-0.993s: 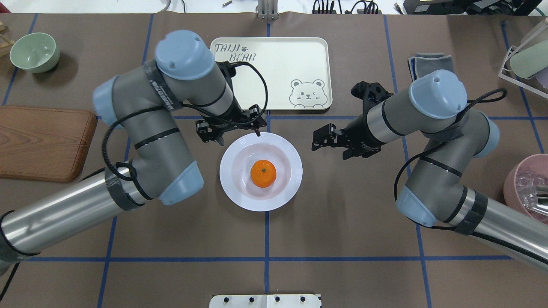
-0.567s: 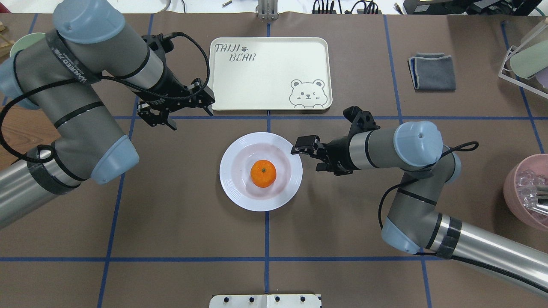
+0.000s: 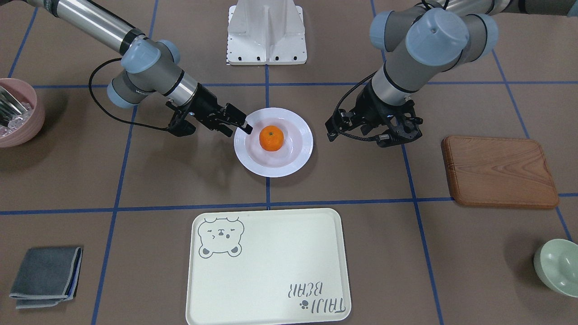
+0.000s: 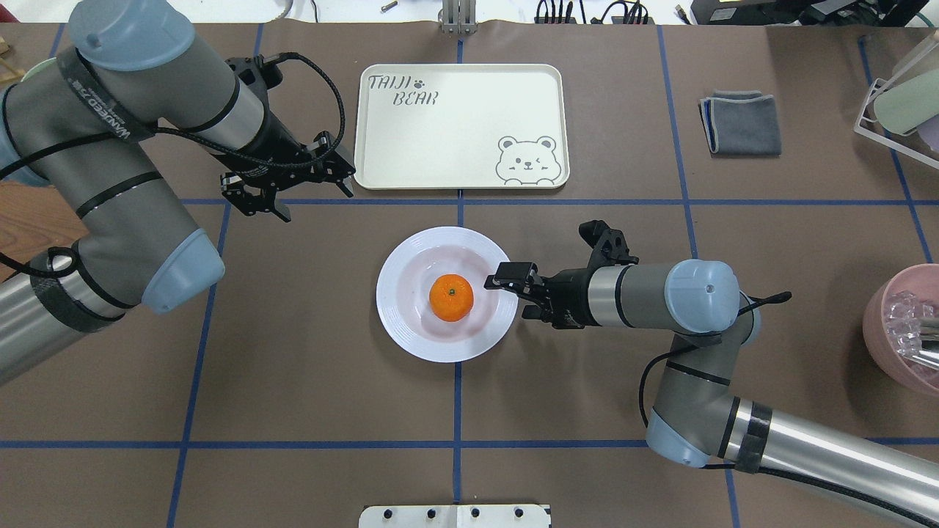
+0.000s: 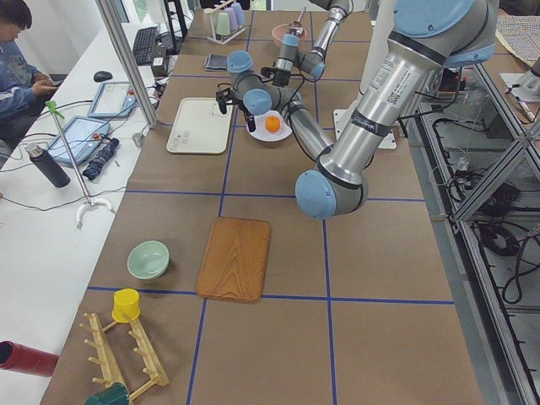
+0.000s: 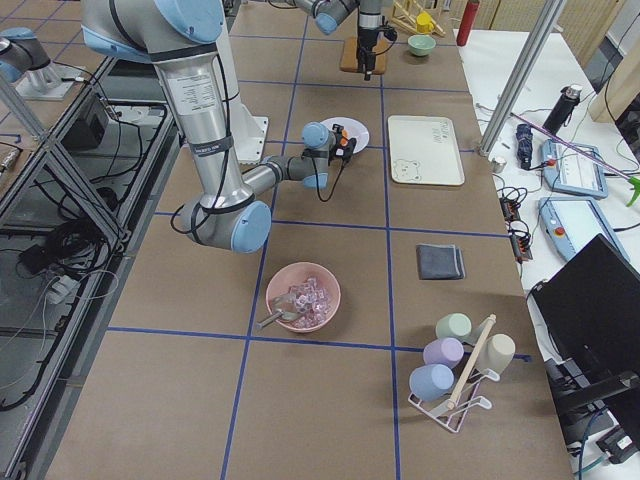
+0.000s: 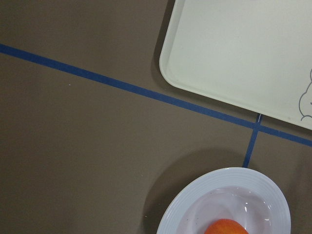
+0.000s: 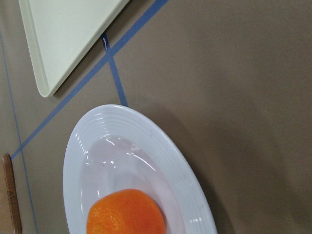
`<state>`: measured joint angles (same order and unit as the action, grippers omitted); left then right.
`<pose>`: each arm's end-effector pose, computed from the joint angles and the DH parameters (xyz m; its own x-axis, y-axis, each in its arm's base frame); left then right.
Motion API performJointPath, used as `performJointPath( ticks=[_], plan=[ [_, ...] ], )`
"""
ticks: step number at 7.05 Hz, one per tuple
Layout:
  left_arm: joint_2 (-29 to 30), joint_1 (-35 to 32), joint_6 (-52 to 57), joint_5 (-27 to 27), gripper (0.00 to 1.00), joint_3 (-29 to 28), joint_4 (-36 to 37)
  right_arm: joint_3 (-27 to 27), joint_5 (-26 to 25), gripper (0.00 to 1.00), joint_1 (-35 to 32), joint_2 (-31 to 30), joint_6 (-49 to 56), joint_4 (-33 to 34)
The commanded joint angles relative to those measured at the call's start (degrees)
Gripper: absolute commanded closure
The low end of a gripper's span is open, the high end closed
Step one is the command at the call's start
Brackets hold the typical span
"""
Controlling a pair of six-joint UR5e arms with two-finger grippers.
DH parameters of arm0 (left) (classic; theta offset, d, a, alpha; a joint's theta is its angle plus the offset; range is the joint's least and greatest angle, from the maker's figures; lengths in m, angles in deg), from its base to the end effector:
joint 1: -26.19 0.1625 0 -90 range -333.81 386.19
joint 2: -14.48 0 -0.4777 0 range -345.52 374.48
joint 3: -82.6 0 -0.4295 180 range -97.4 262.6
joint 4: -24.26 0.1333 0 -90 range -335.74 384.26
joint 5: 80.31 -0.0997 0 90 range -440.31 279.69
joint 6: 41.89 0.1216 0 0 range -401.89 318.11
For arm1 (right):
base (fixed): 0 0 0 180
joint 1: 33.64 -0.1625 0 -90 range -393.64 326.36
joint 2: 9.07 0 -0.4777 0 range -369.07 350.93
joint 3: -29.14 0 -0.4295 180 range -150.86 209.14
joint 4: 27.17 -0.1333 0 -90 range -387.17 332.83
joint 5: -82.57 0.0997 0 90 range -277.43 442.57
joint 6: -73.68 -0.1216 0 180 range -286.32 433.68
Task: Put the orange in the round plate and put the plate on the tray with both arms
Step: 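Grip the plate rim nearest the right gripper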
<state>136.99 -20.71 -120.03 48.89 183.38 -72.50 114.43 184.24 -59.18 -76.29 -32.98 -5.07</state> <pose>0.4409 -0.5538 0.2549 0.4776 -0.2773 -0.8336 0.1396 0.9608 -0.2396 -0.6019 -0.4081 0.3786 -0.0081 0.3073 0.9516 -0.2483 0.9212 -0.2996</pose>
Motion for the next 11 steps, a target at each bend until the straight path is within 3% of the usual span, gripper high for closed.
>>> performJointPath(
  ticks=[1,3,6,7,10,11],
  plan=[
    [-0.3,0.0,0.0,0.0,0.03,0.0,0.0,-0.2,-4.3,0.25,2.1,0.2,-0.1,-0.3],
    [-0.4,-0.3,0.0,0.0,0.03,0.3,0.0,-0.2,-4.5,0.44,2.9,0.2,-0.2,-0.3],
    [-0.5,-0.4,0.0,0.0,0.03,0.5,0.0,0.0,-4.9,0.82,3.2,0.2,-0.2,-0.3],
    [-0.5,-0.5,0.0,-0.1,0.02,0.5,0.0,0.3,-4.9,0.87,3.0,1.0,-0.3,-0.3],
    [-0.6,-0.6,0.0,0.0,0.03,0.7,0.0,2.5,-4.9,0.88,1.4,1.4,-0.8,-0.4],
    [-0.8,-1.4,0.0,0.1,0.03,1.2,0.0,2.9,-5.1,0.97,1.0,1.4,-0.8,-0.7]
  ],
)
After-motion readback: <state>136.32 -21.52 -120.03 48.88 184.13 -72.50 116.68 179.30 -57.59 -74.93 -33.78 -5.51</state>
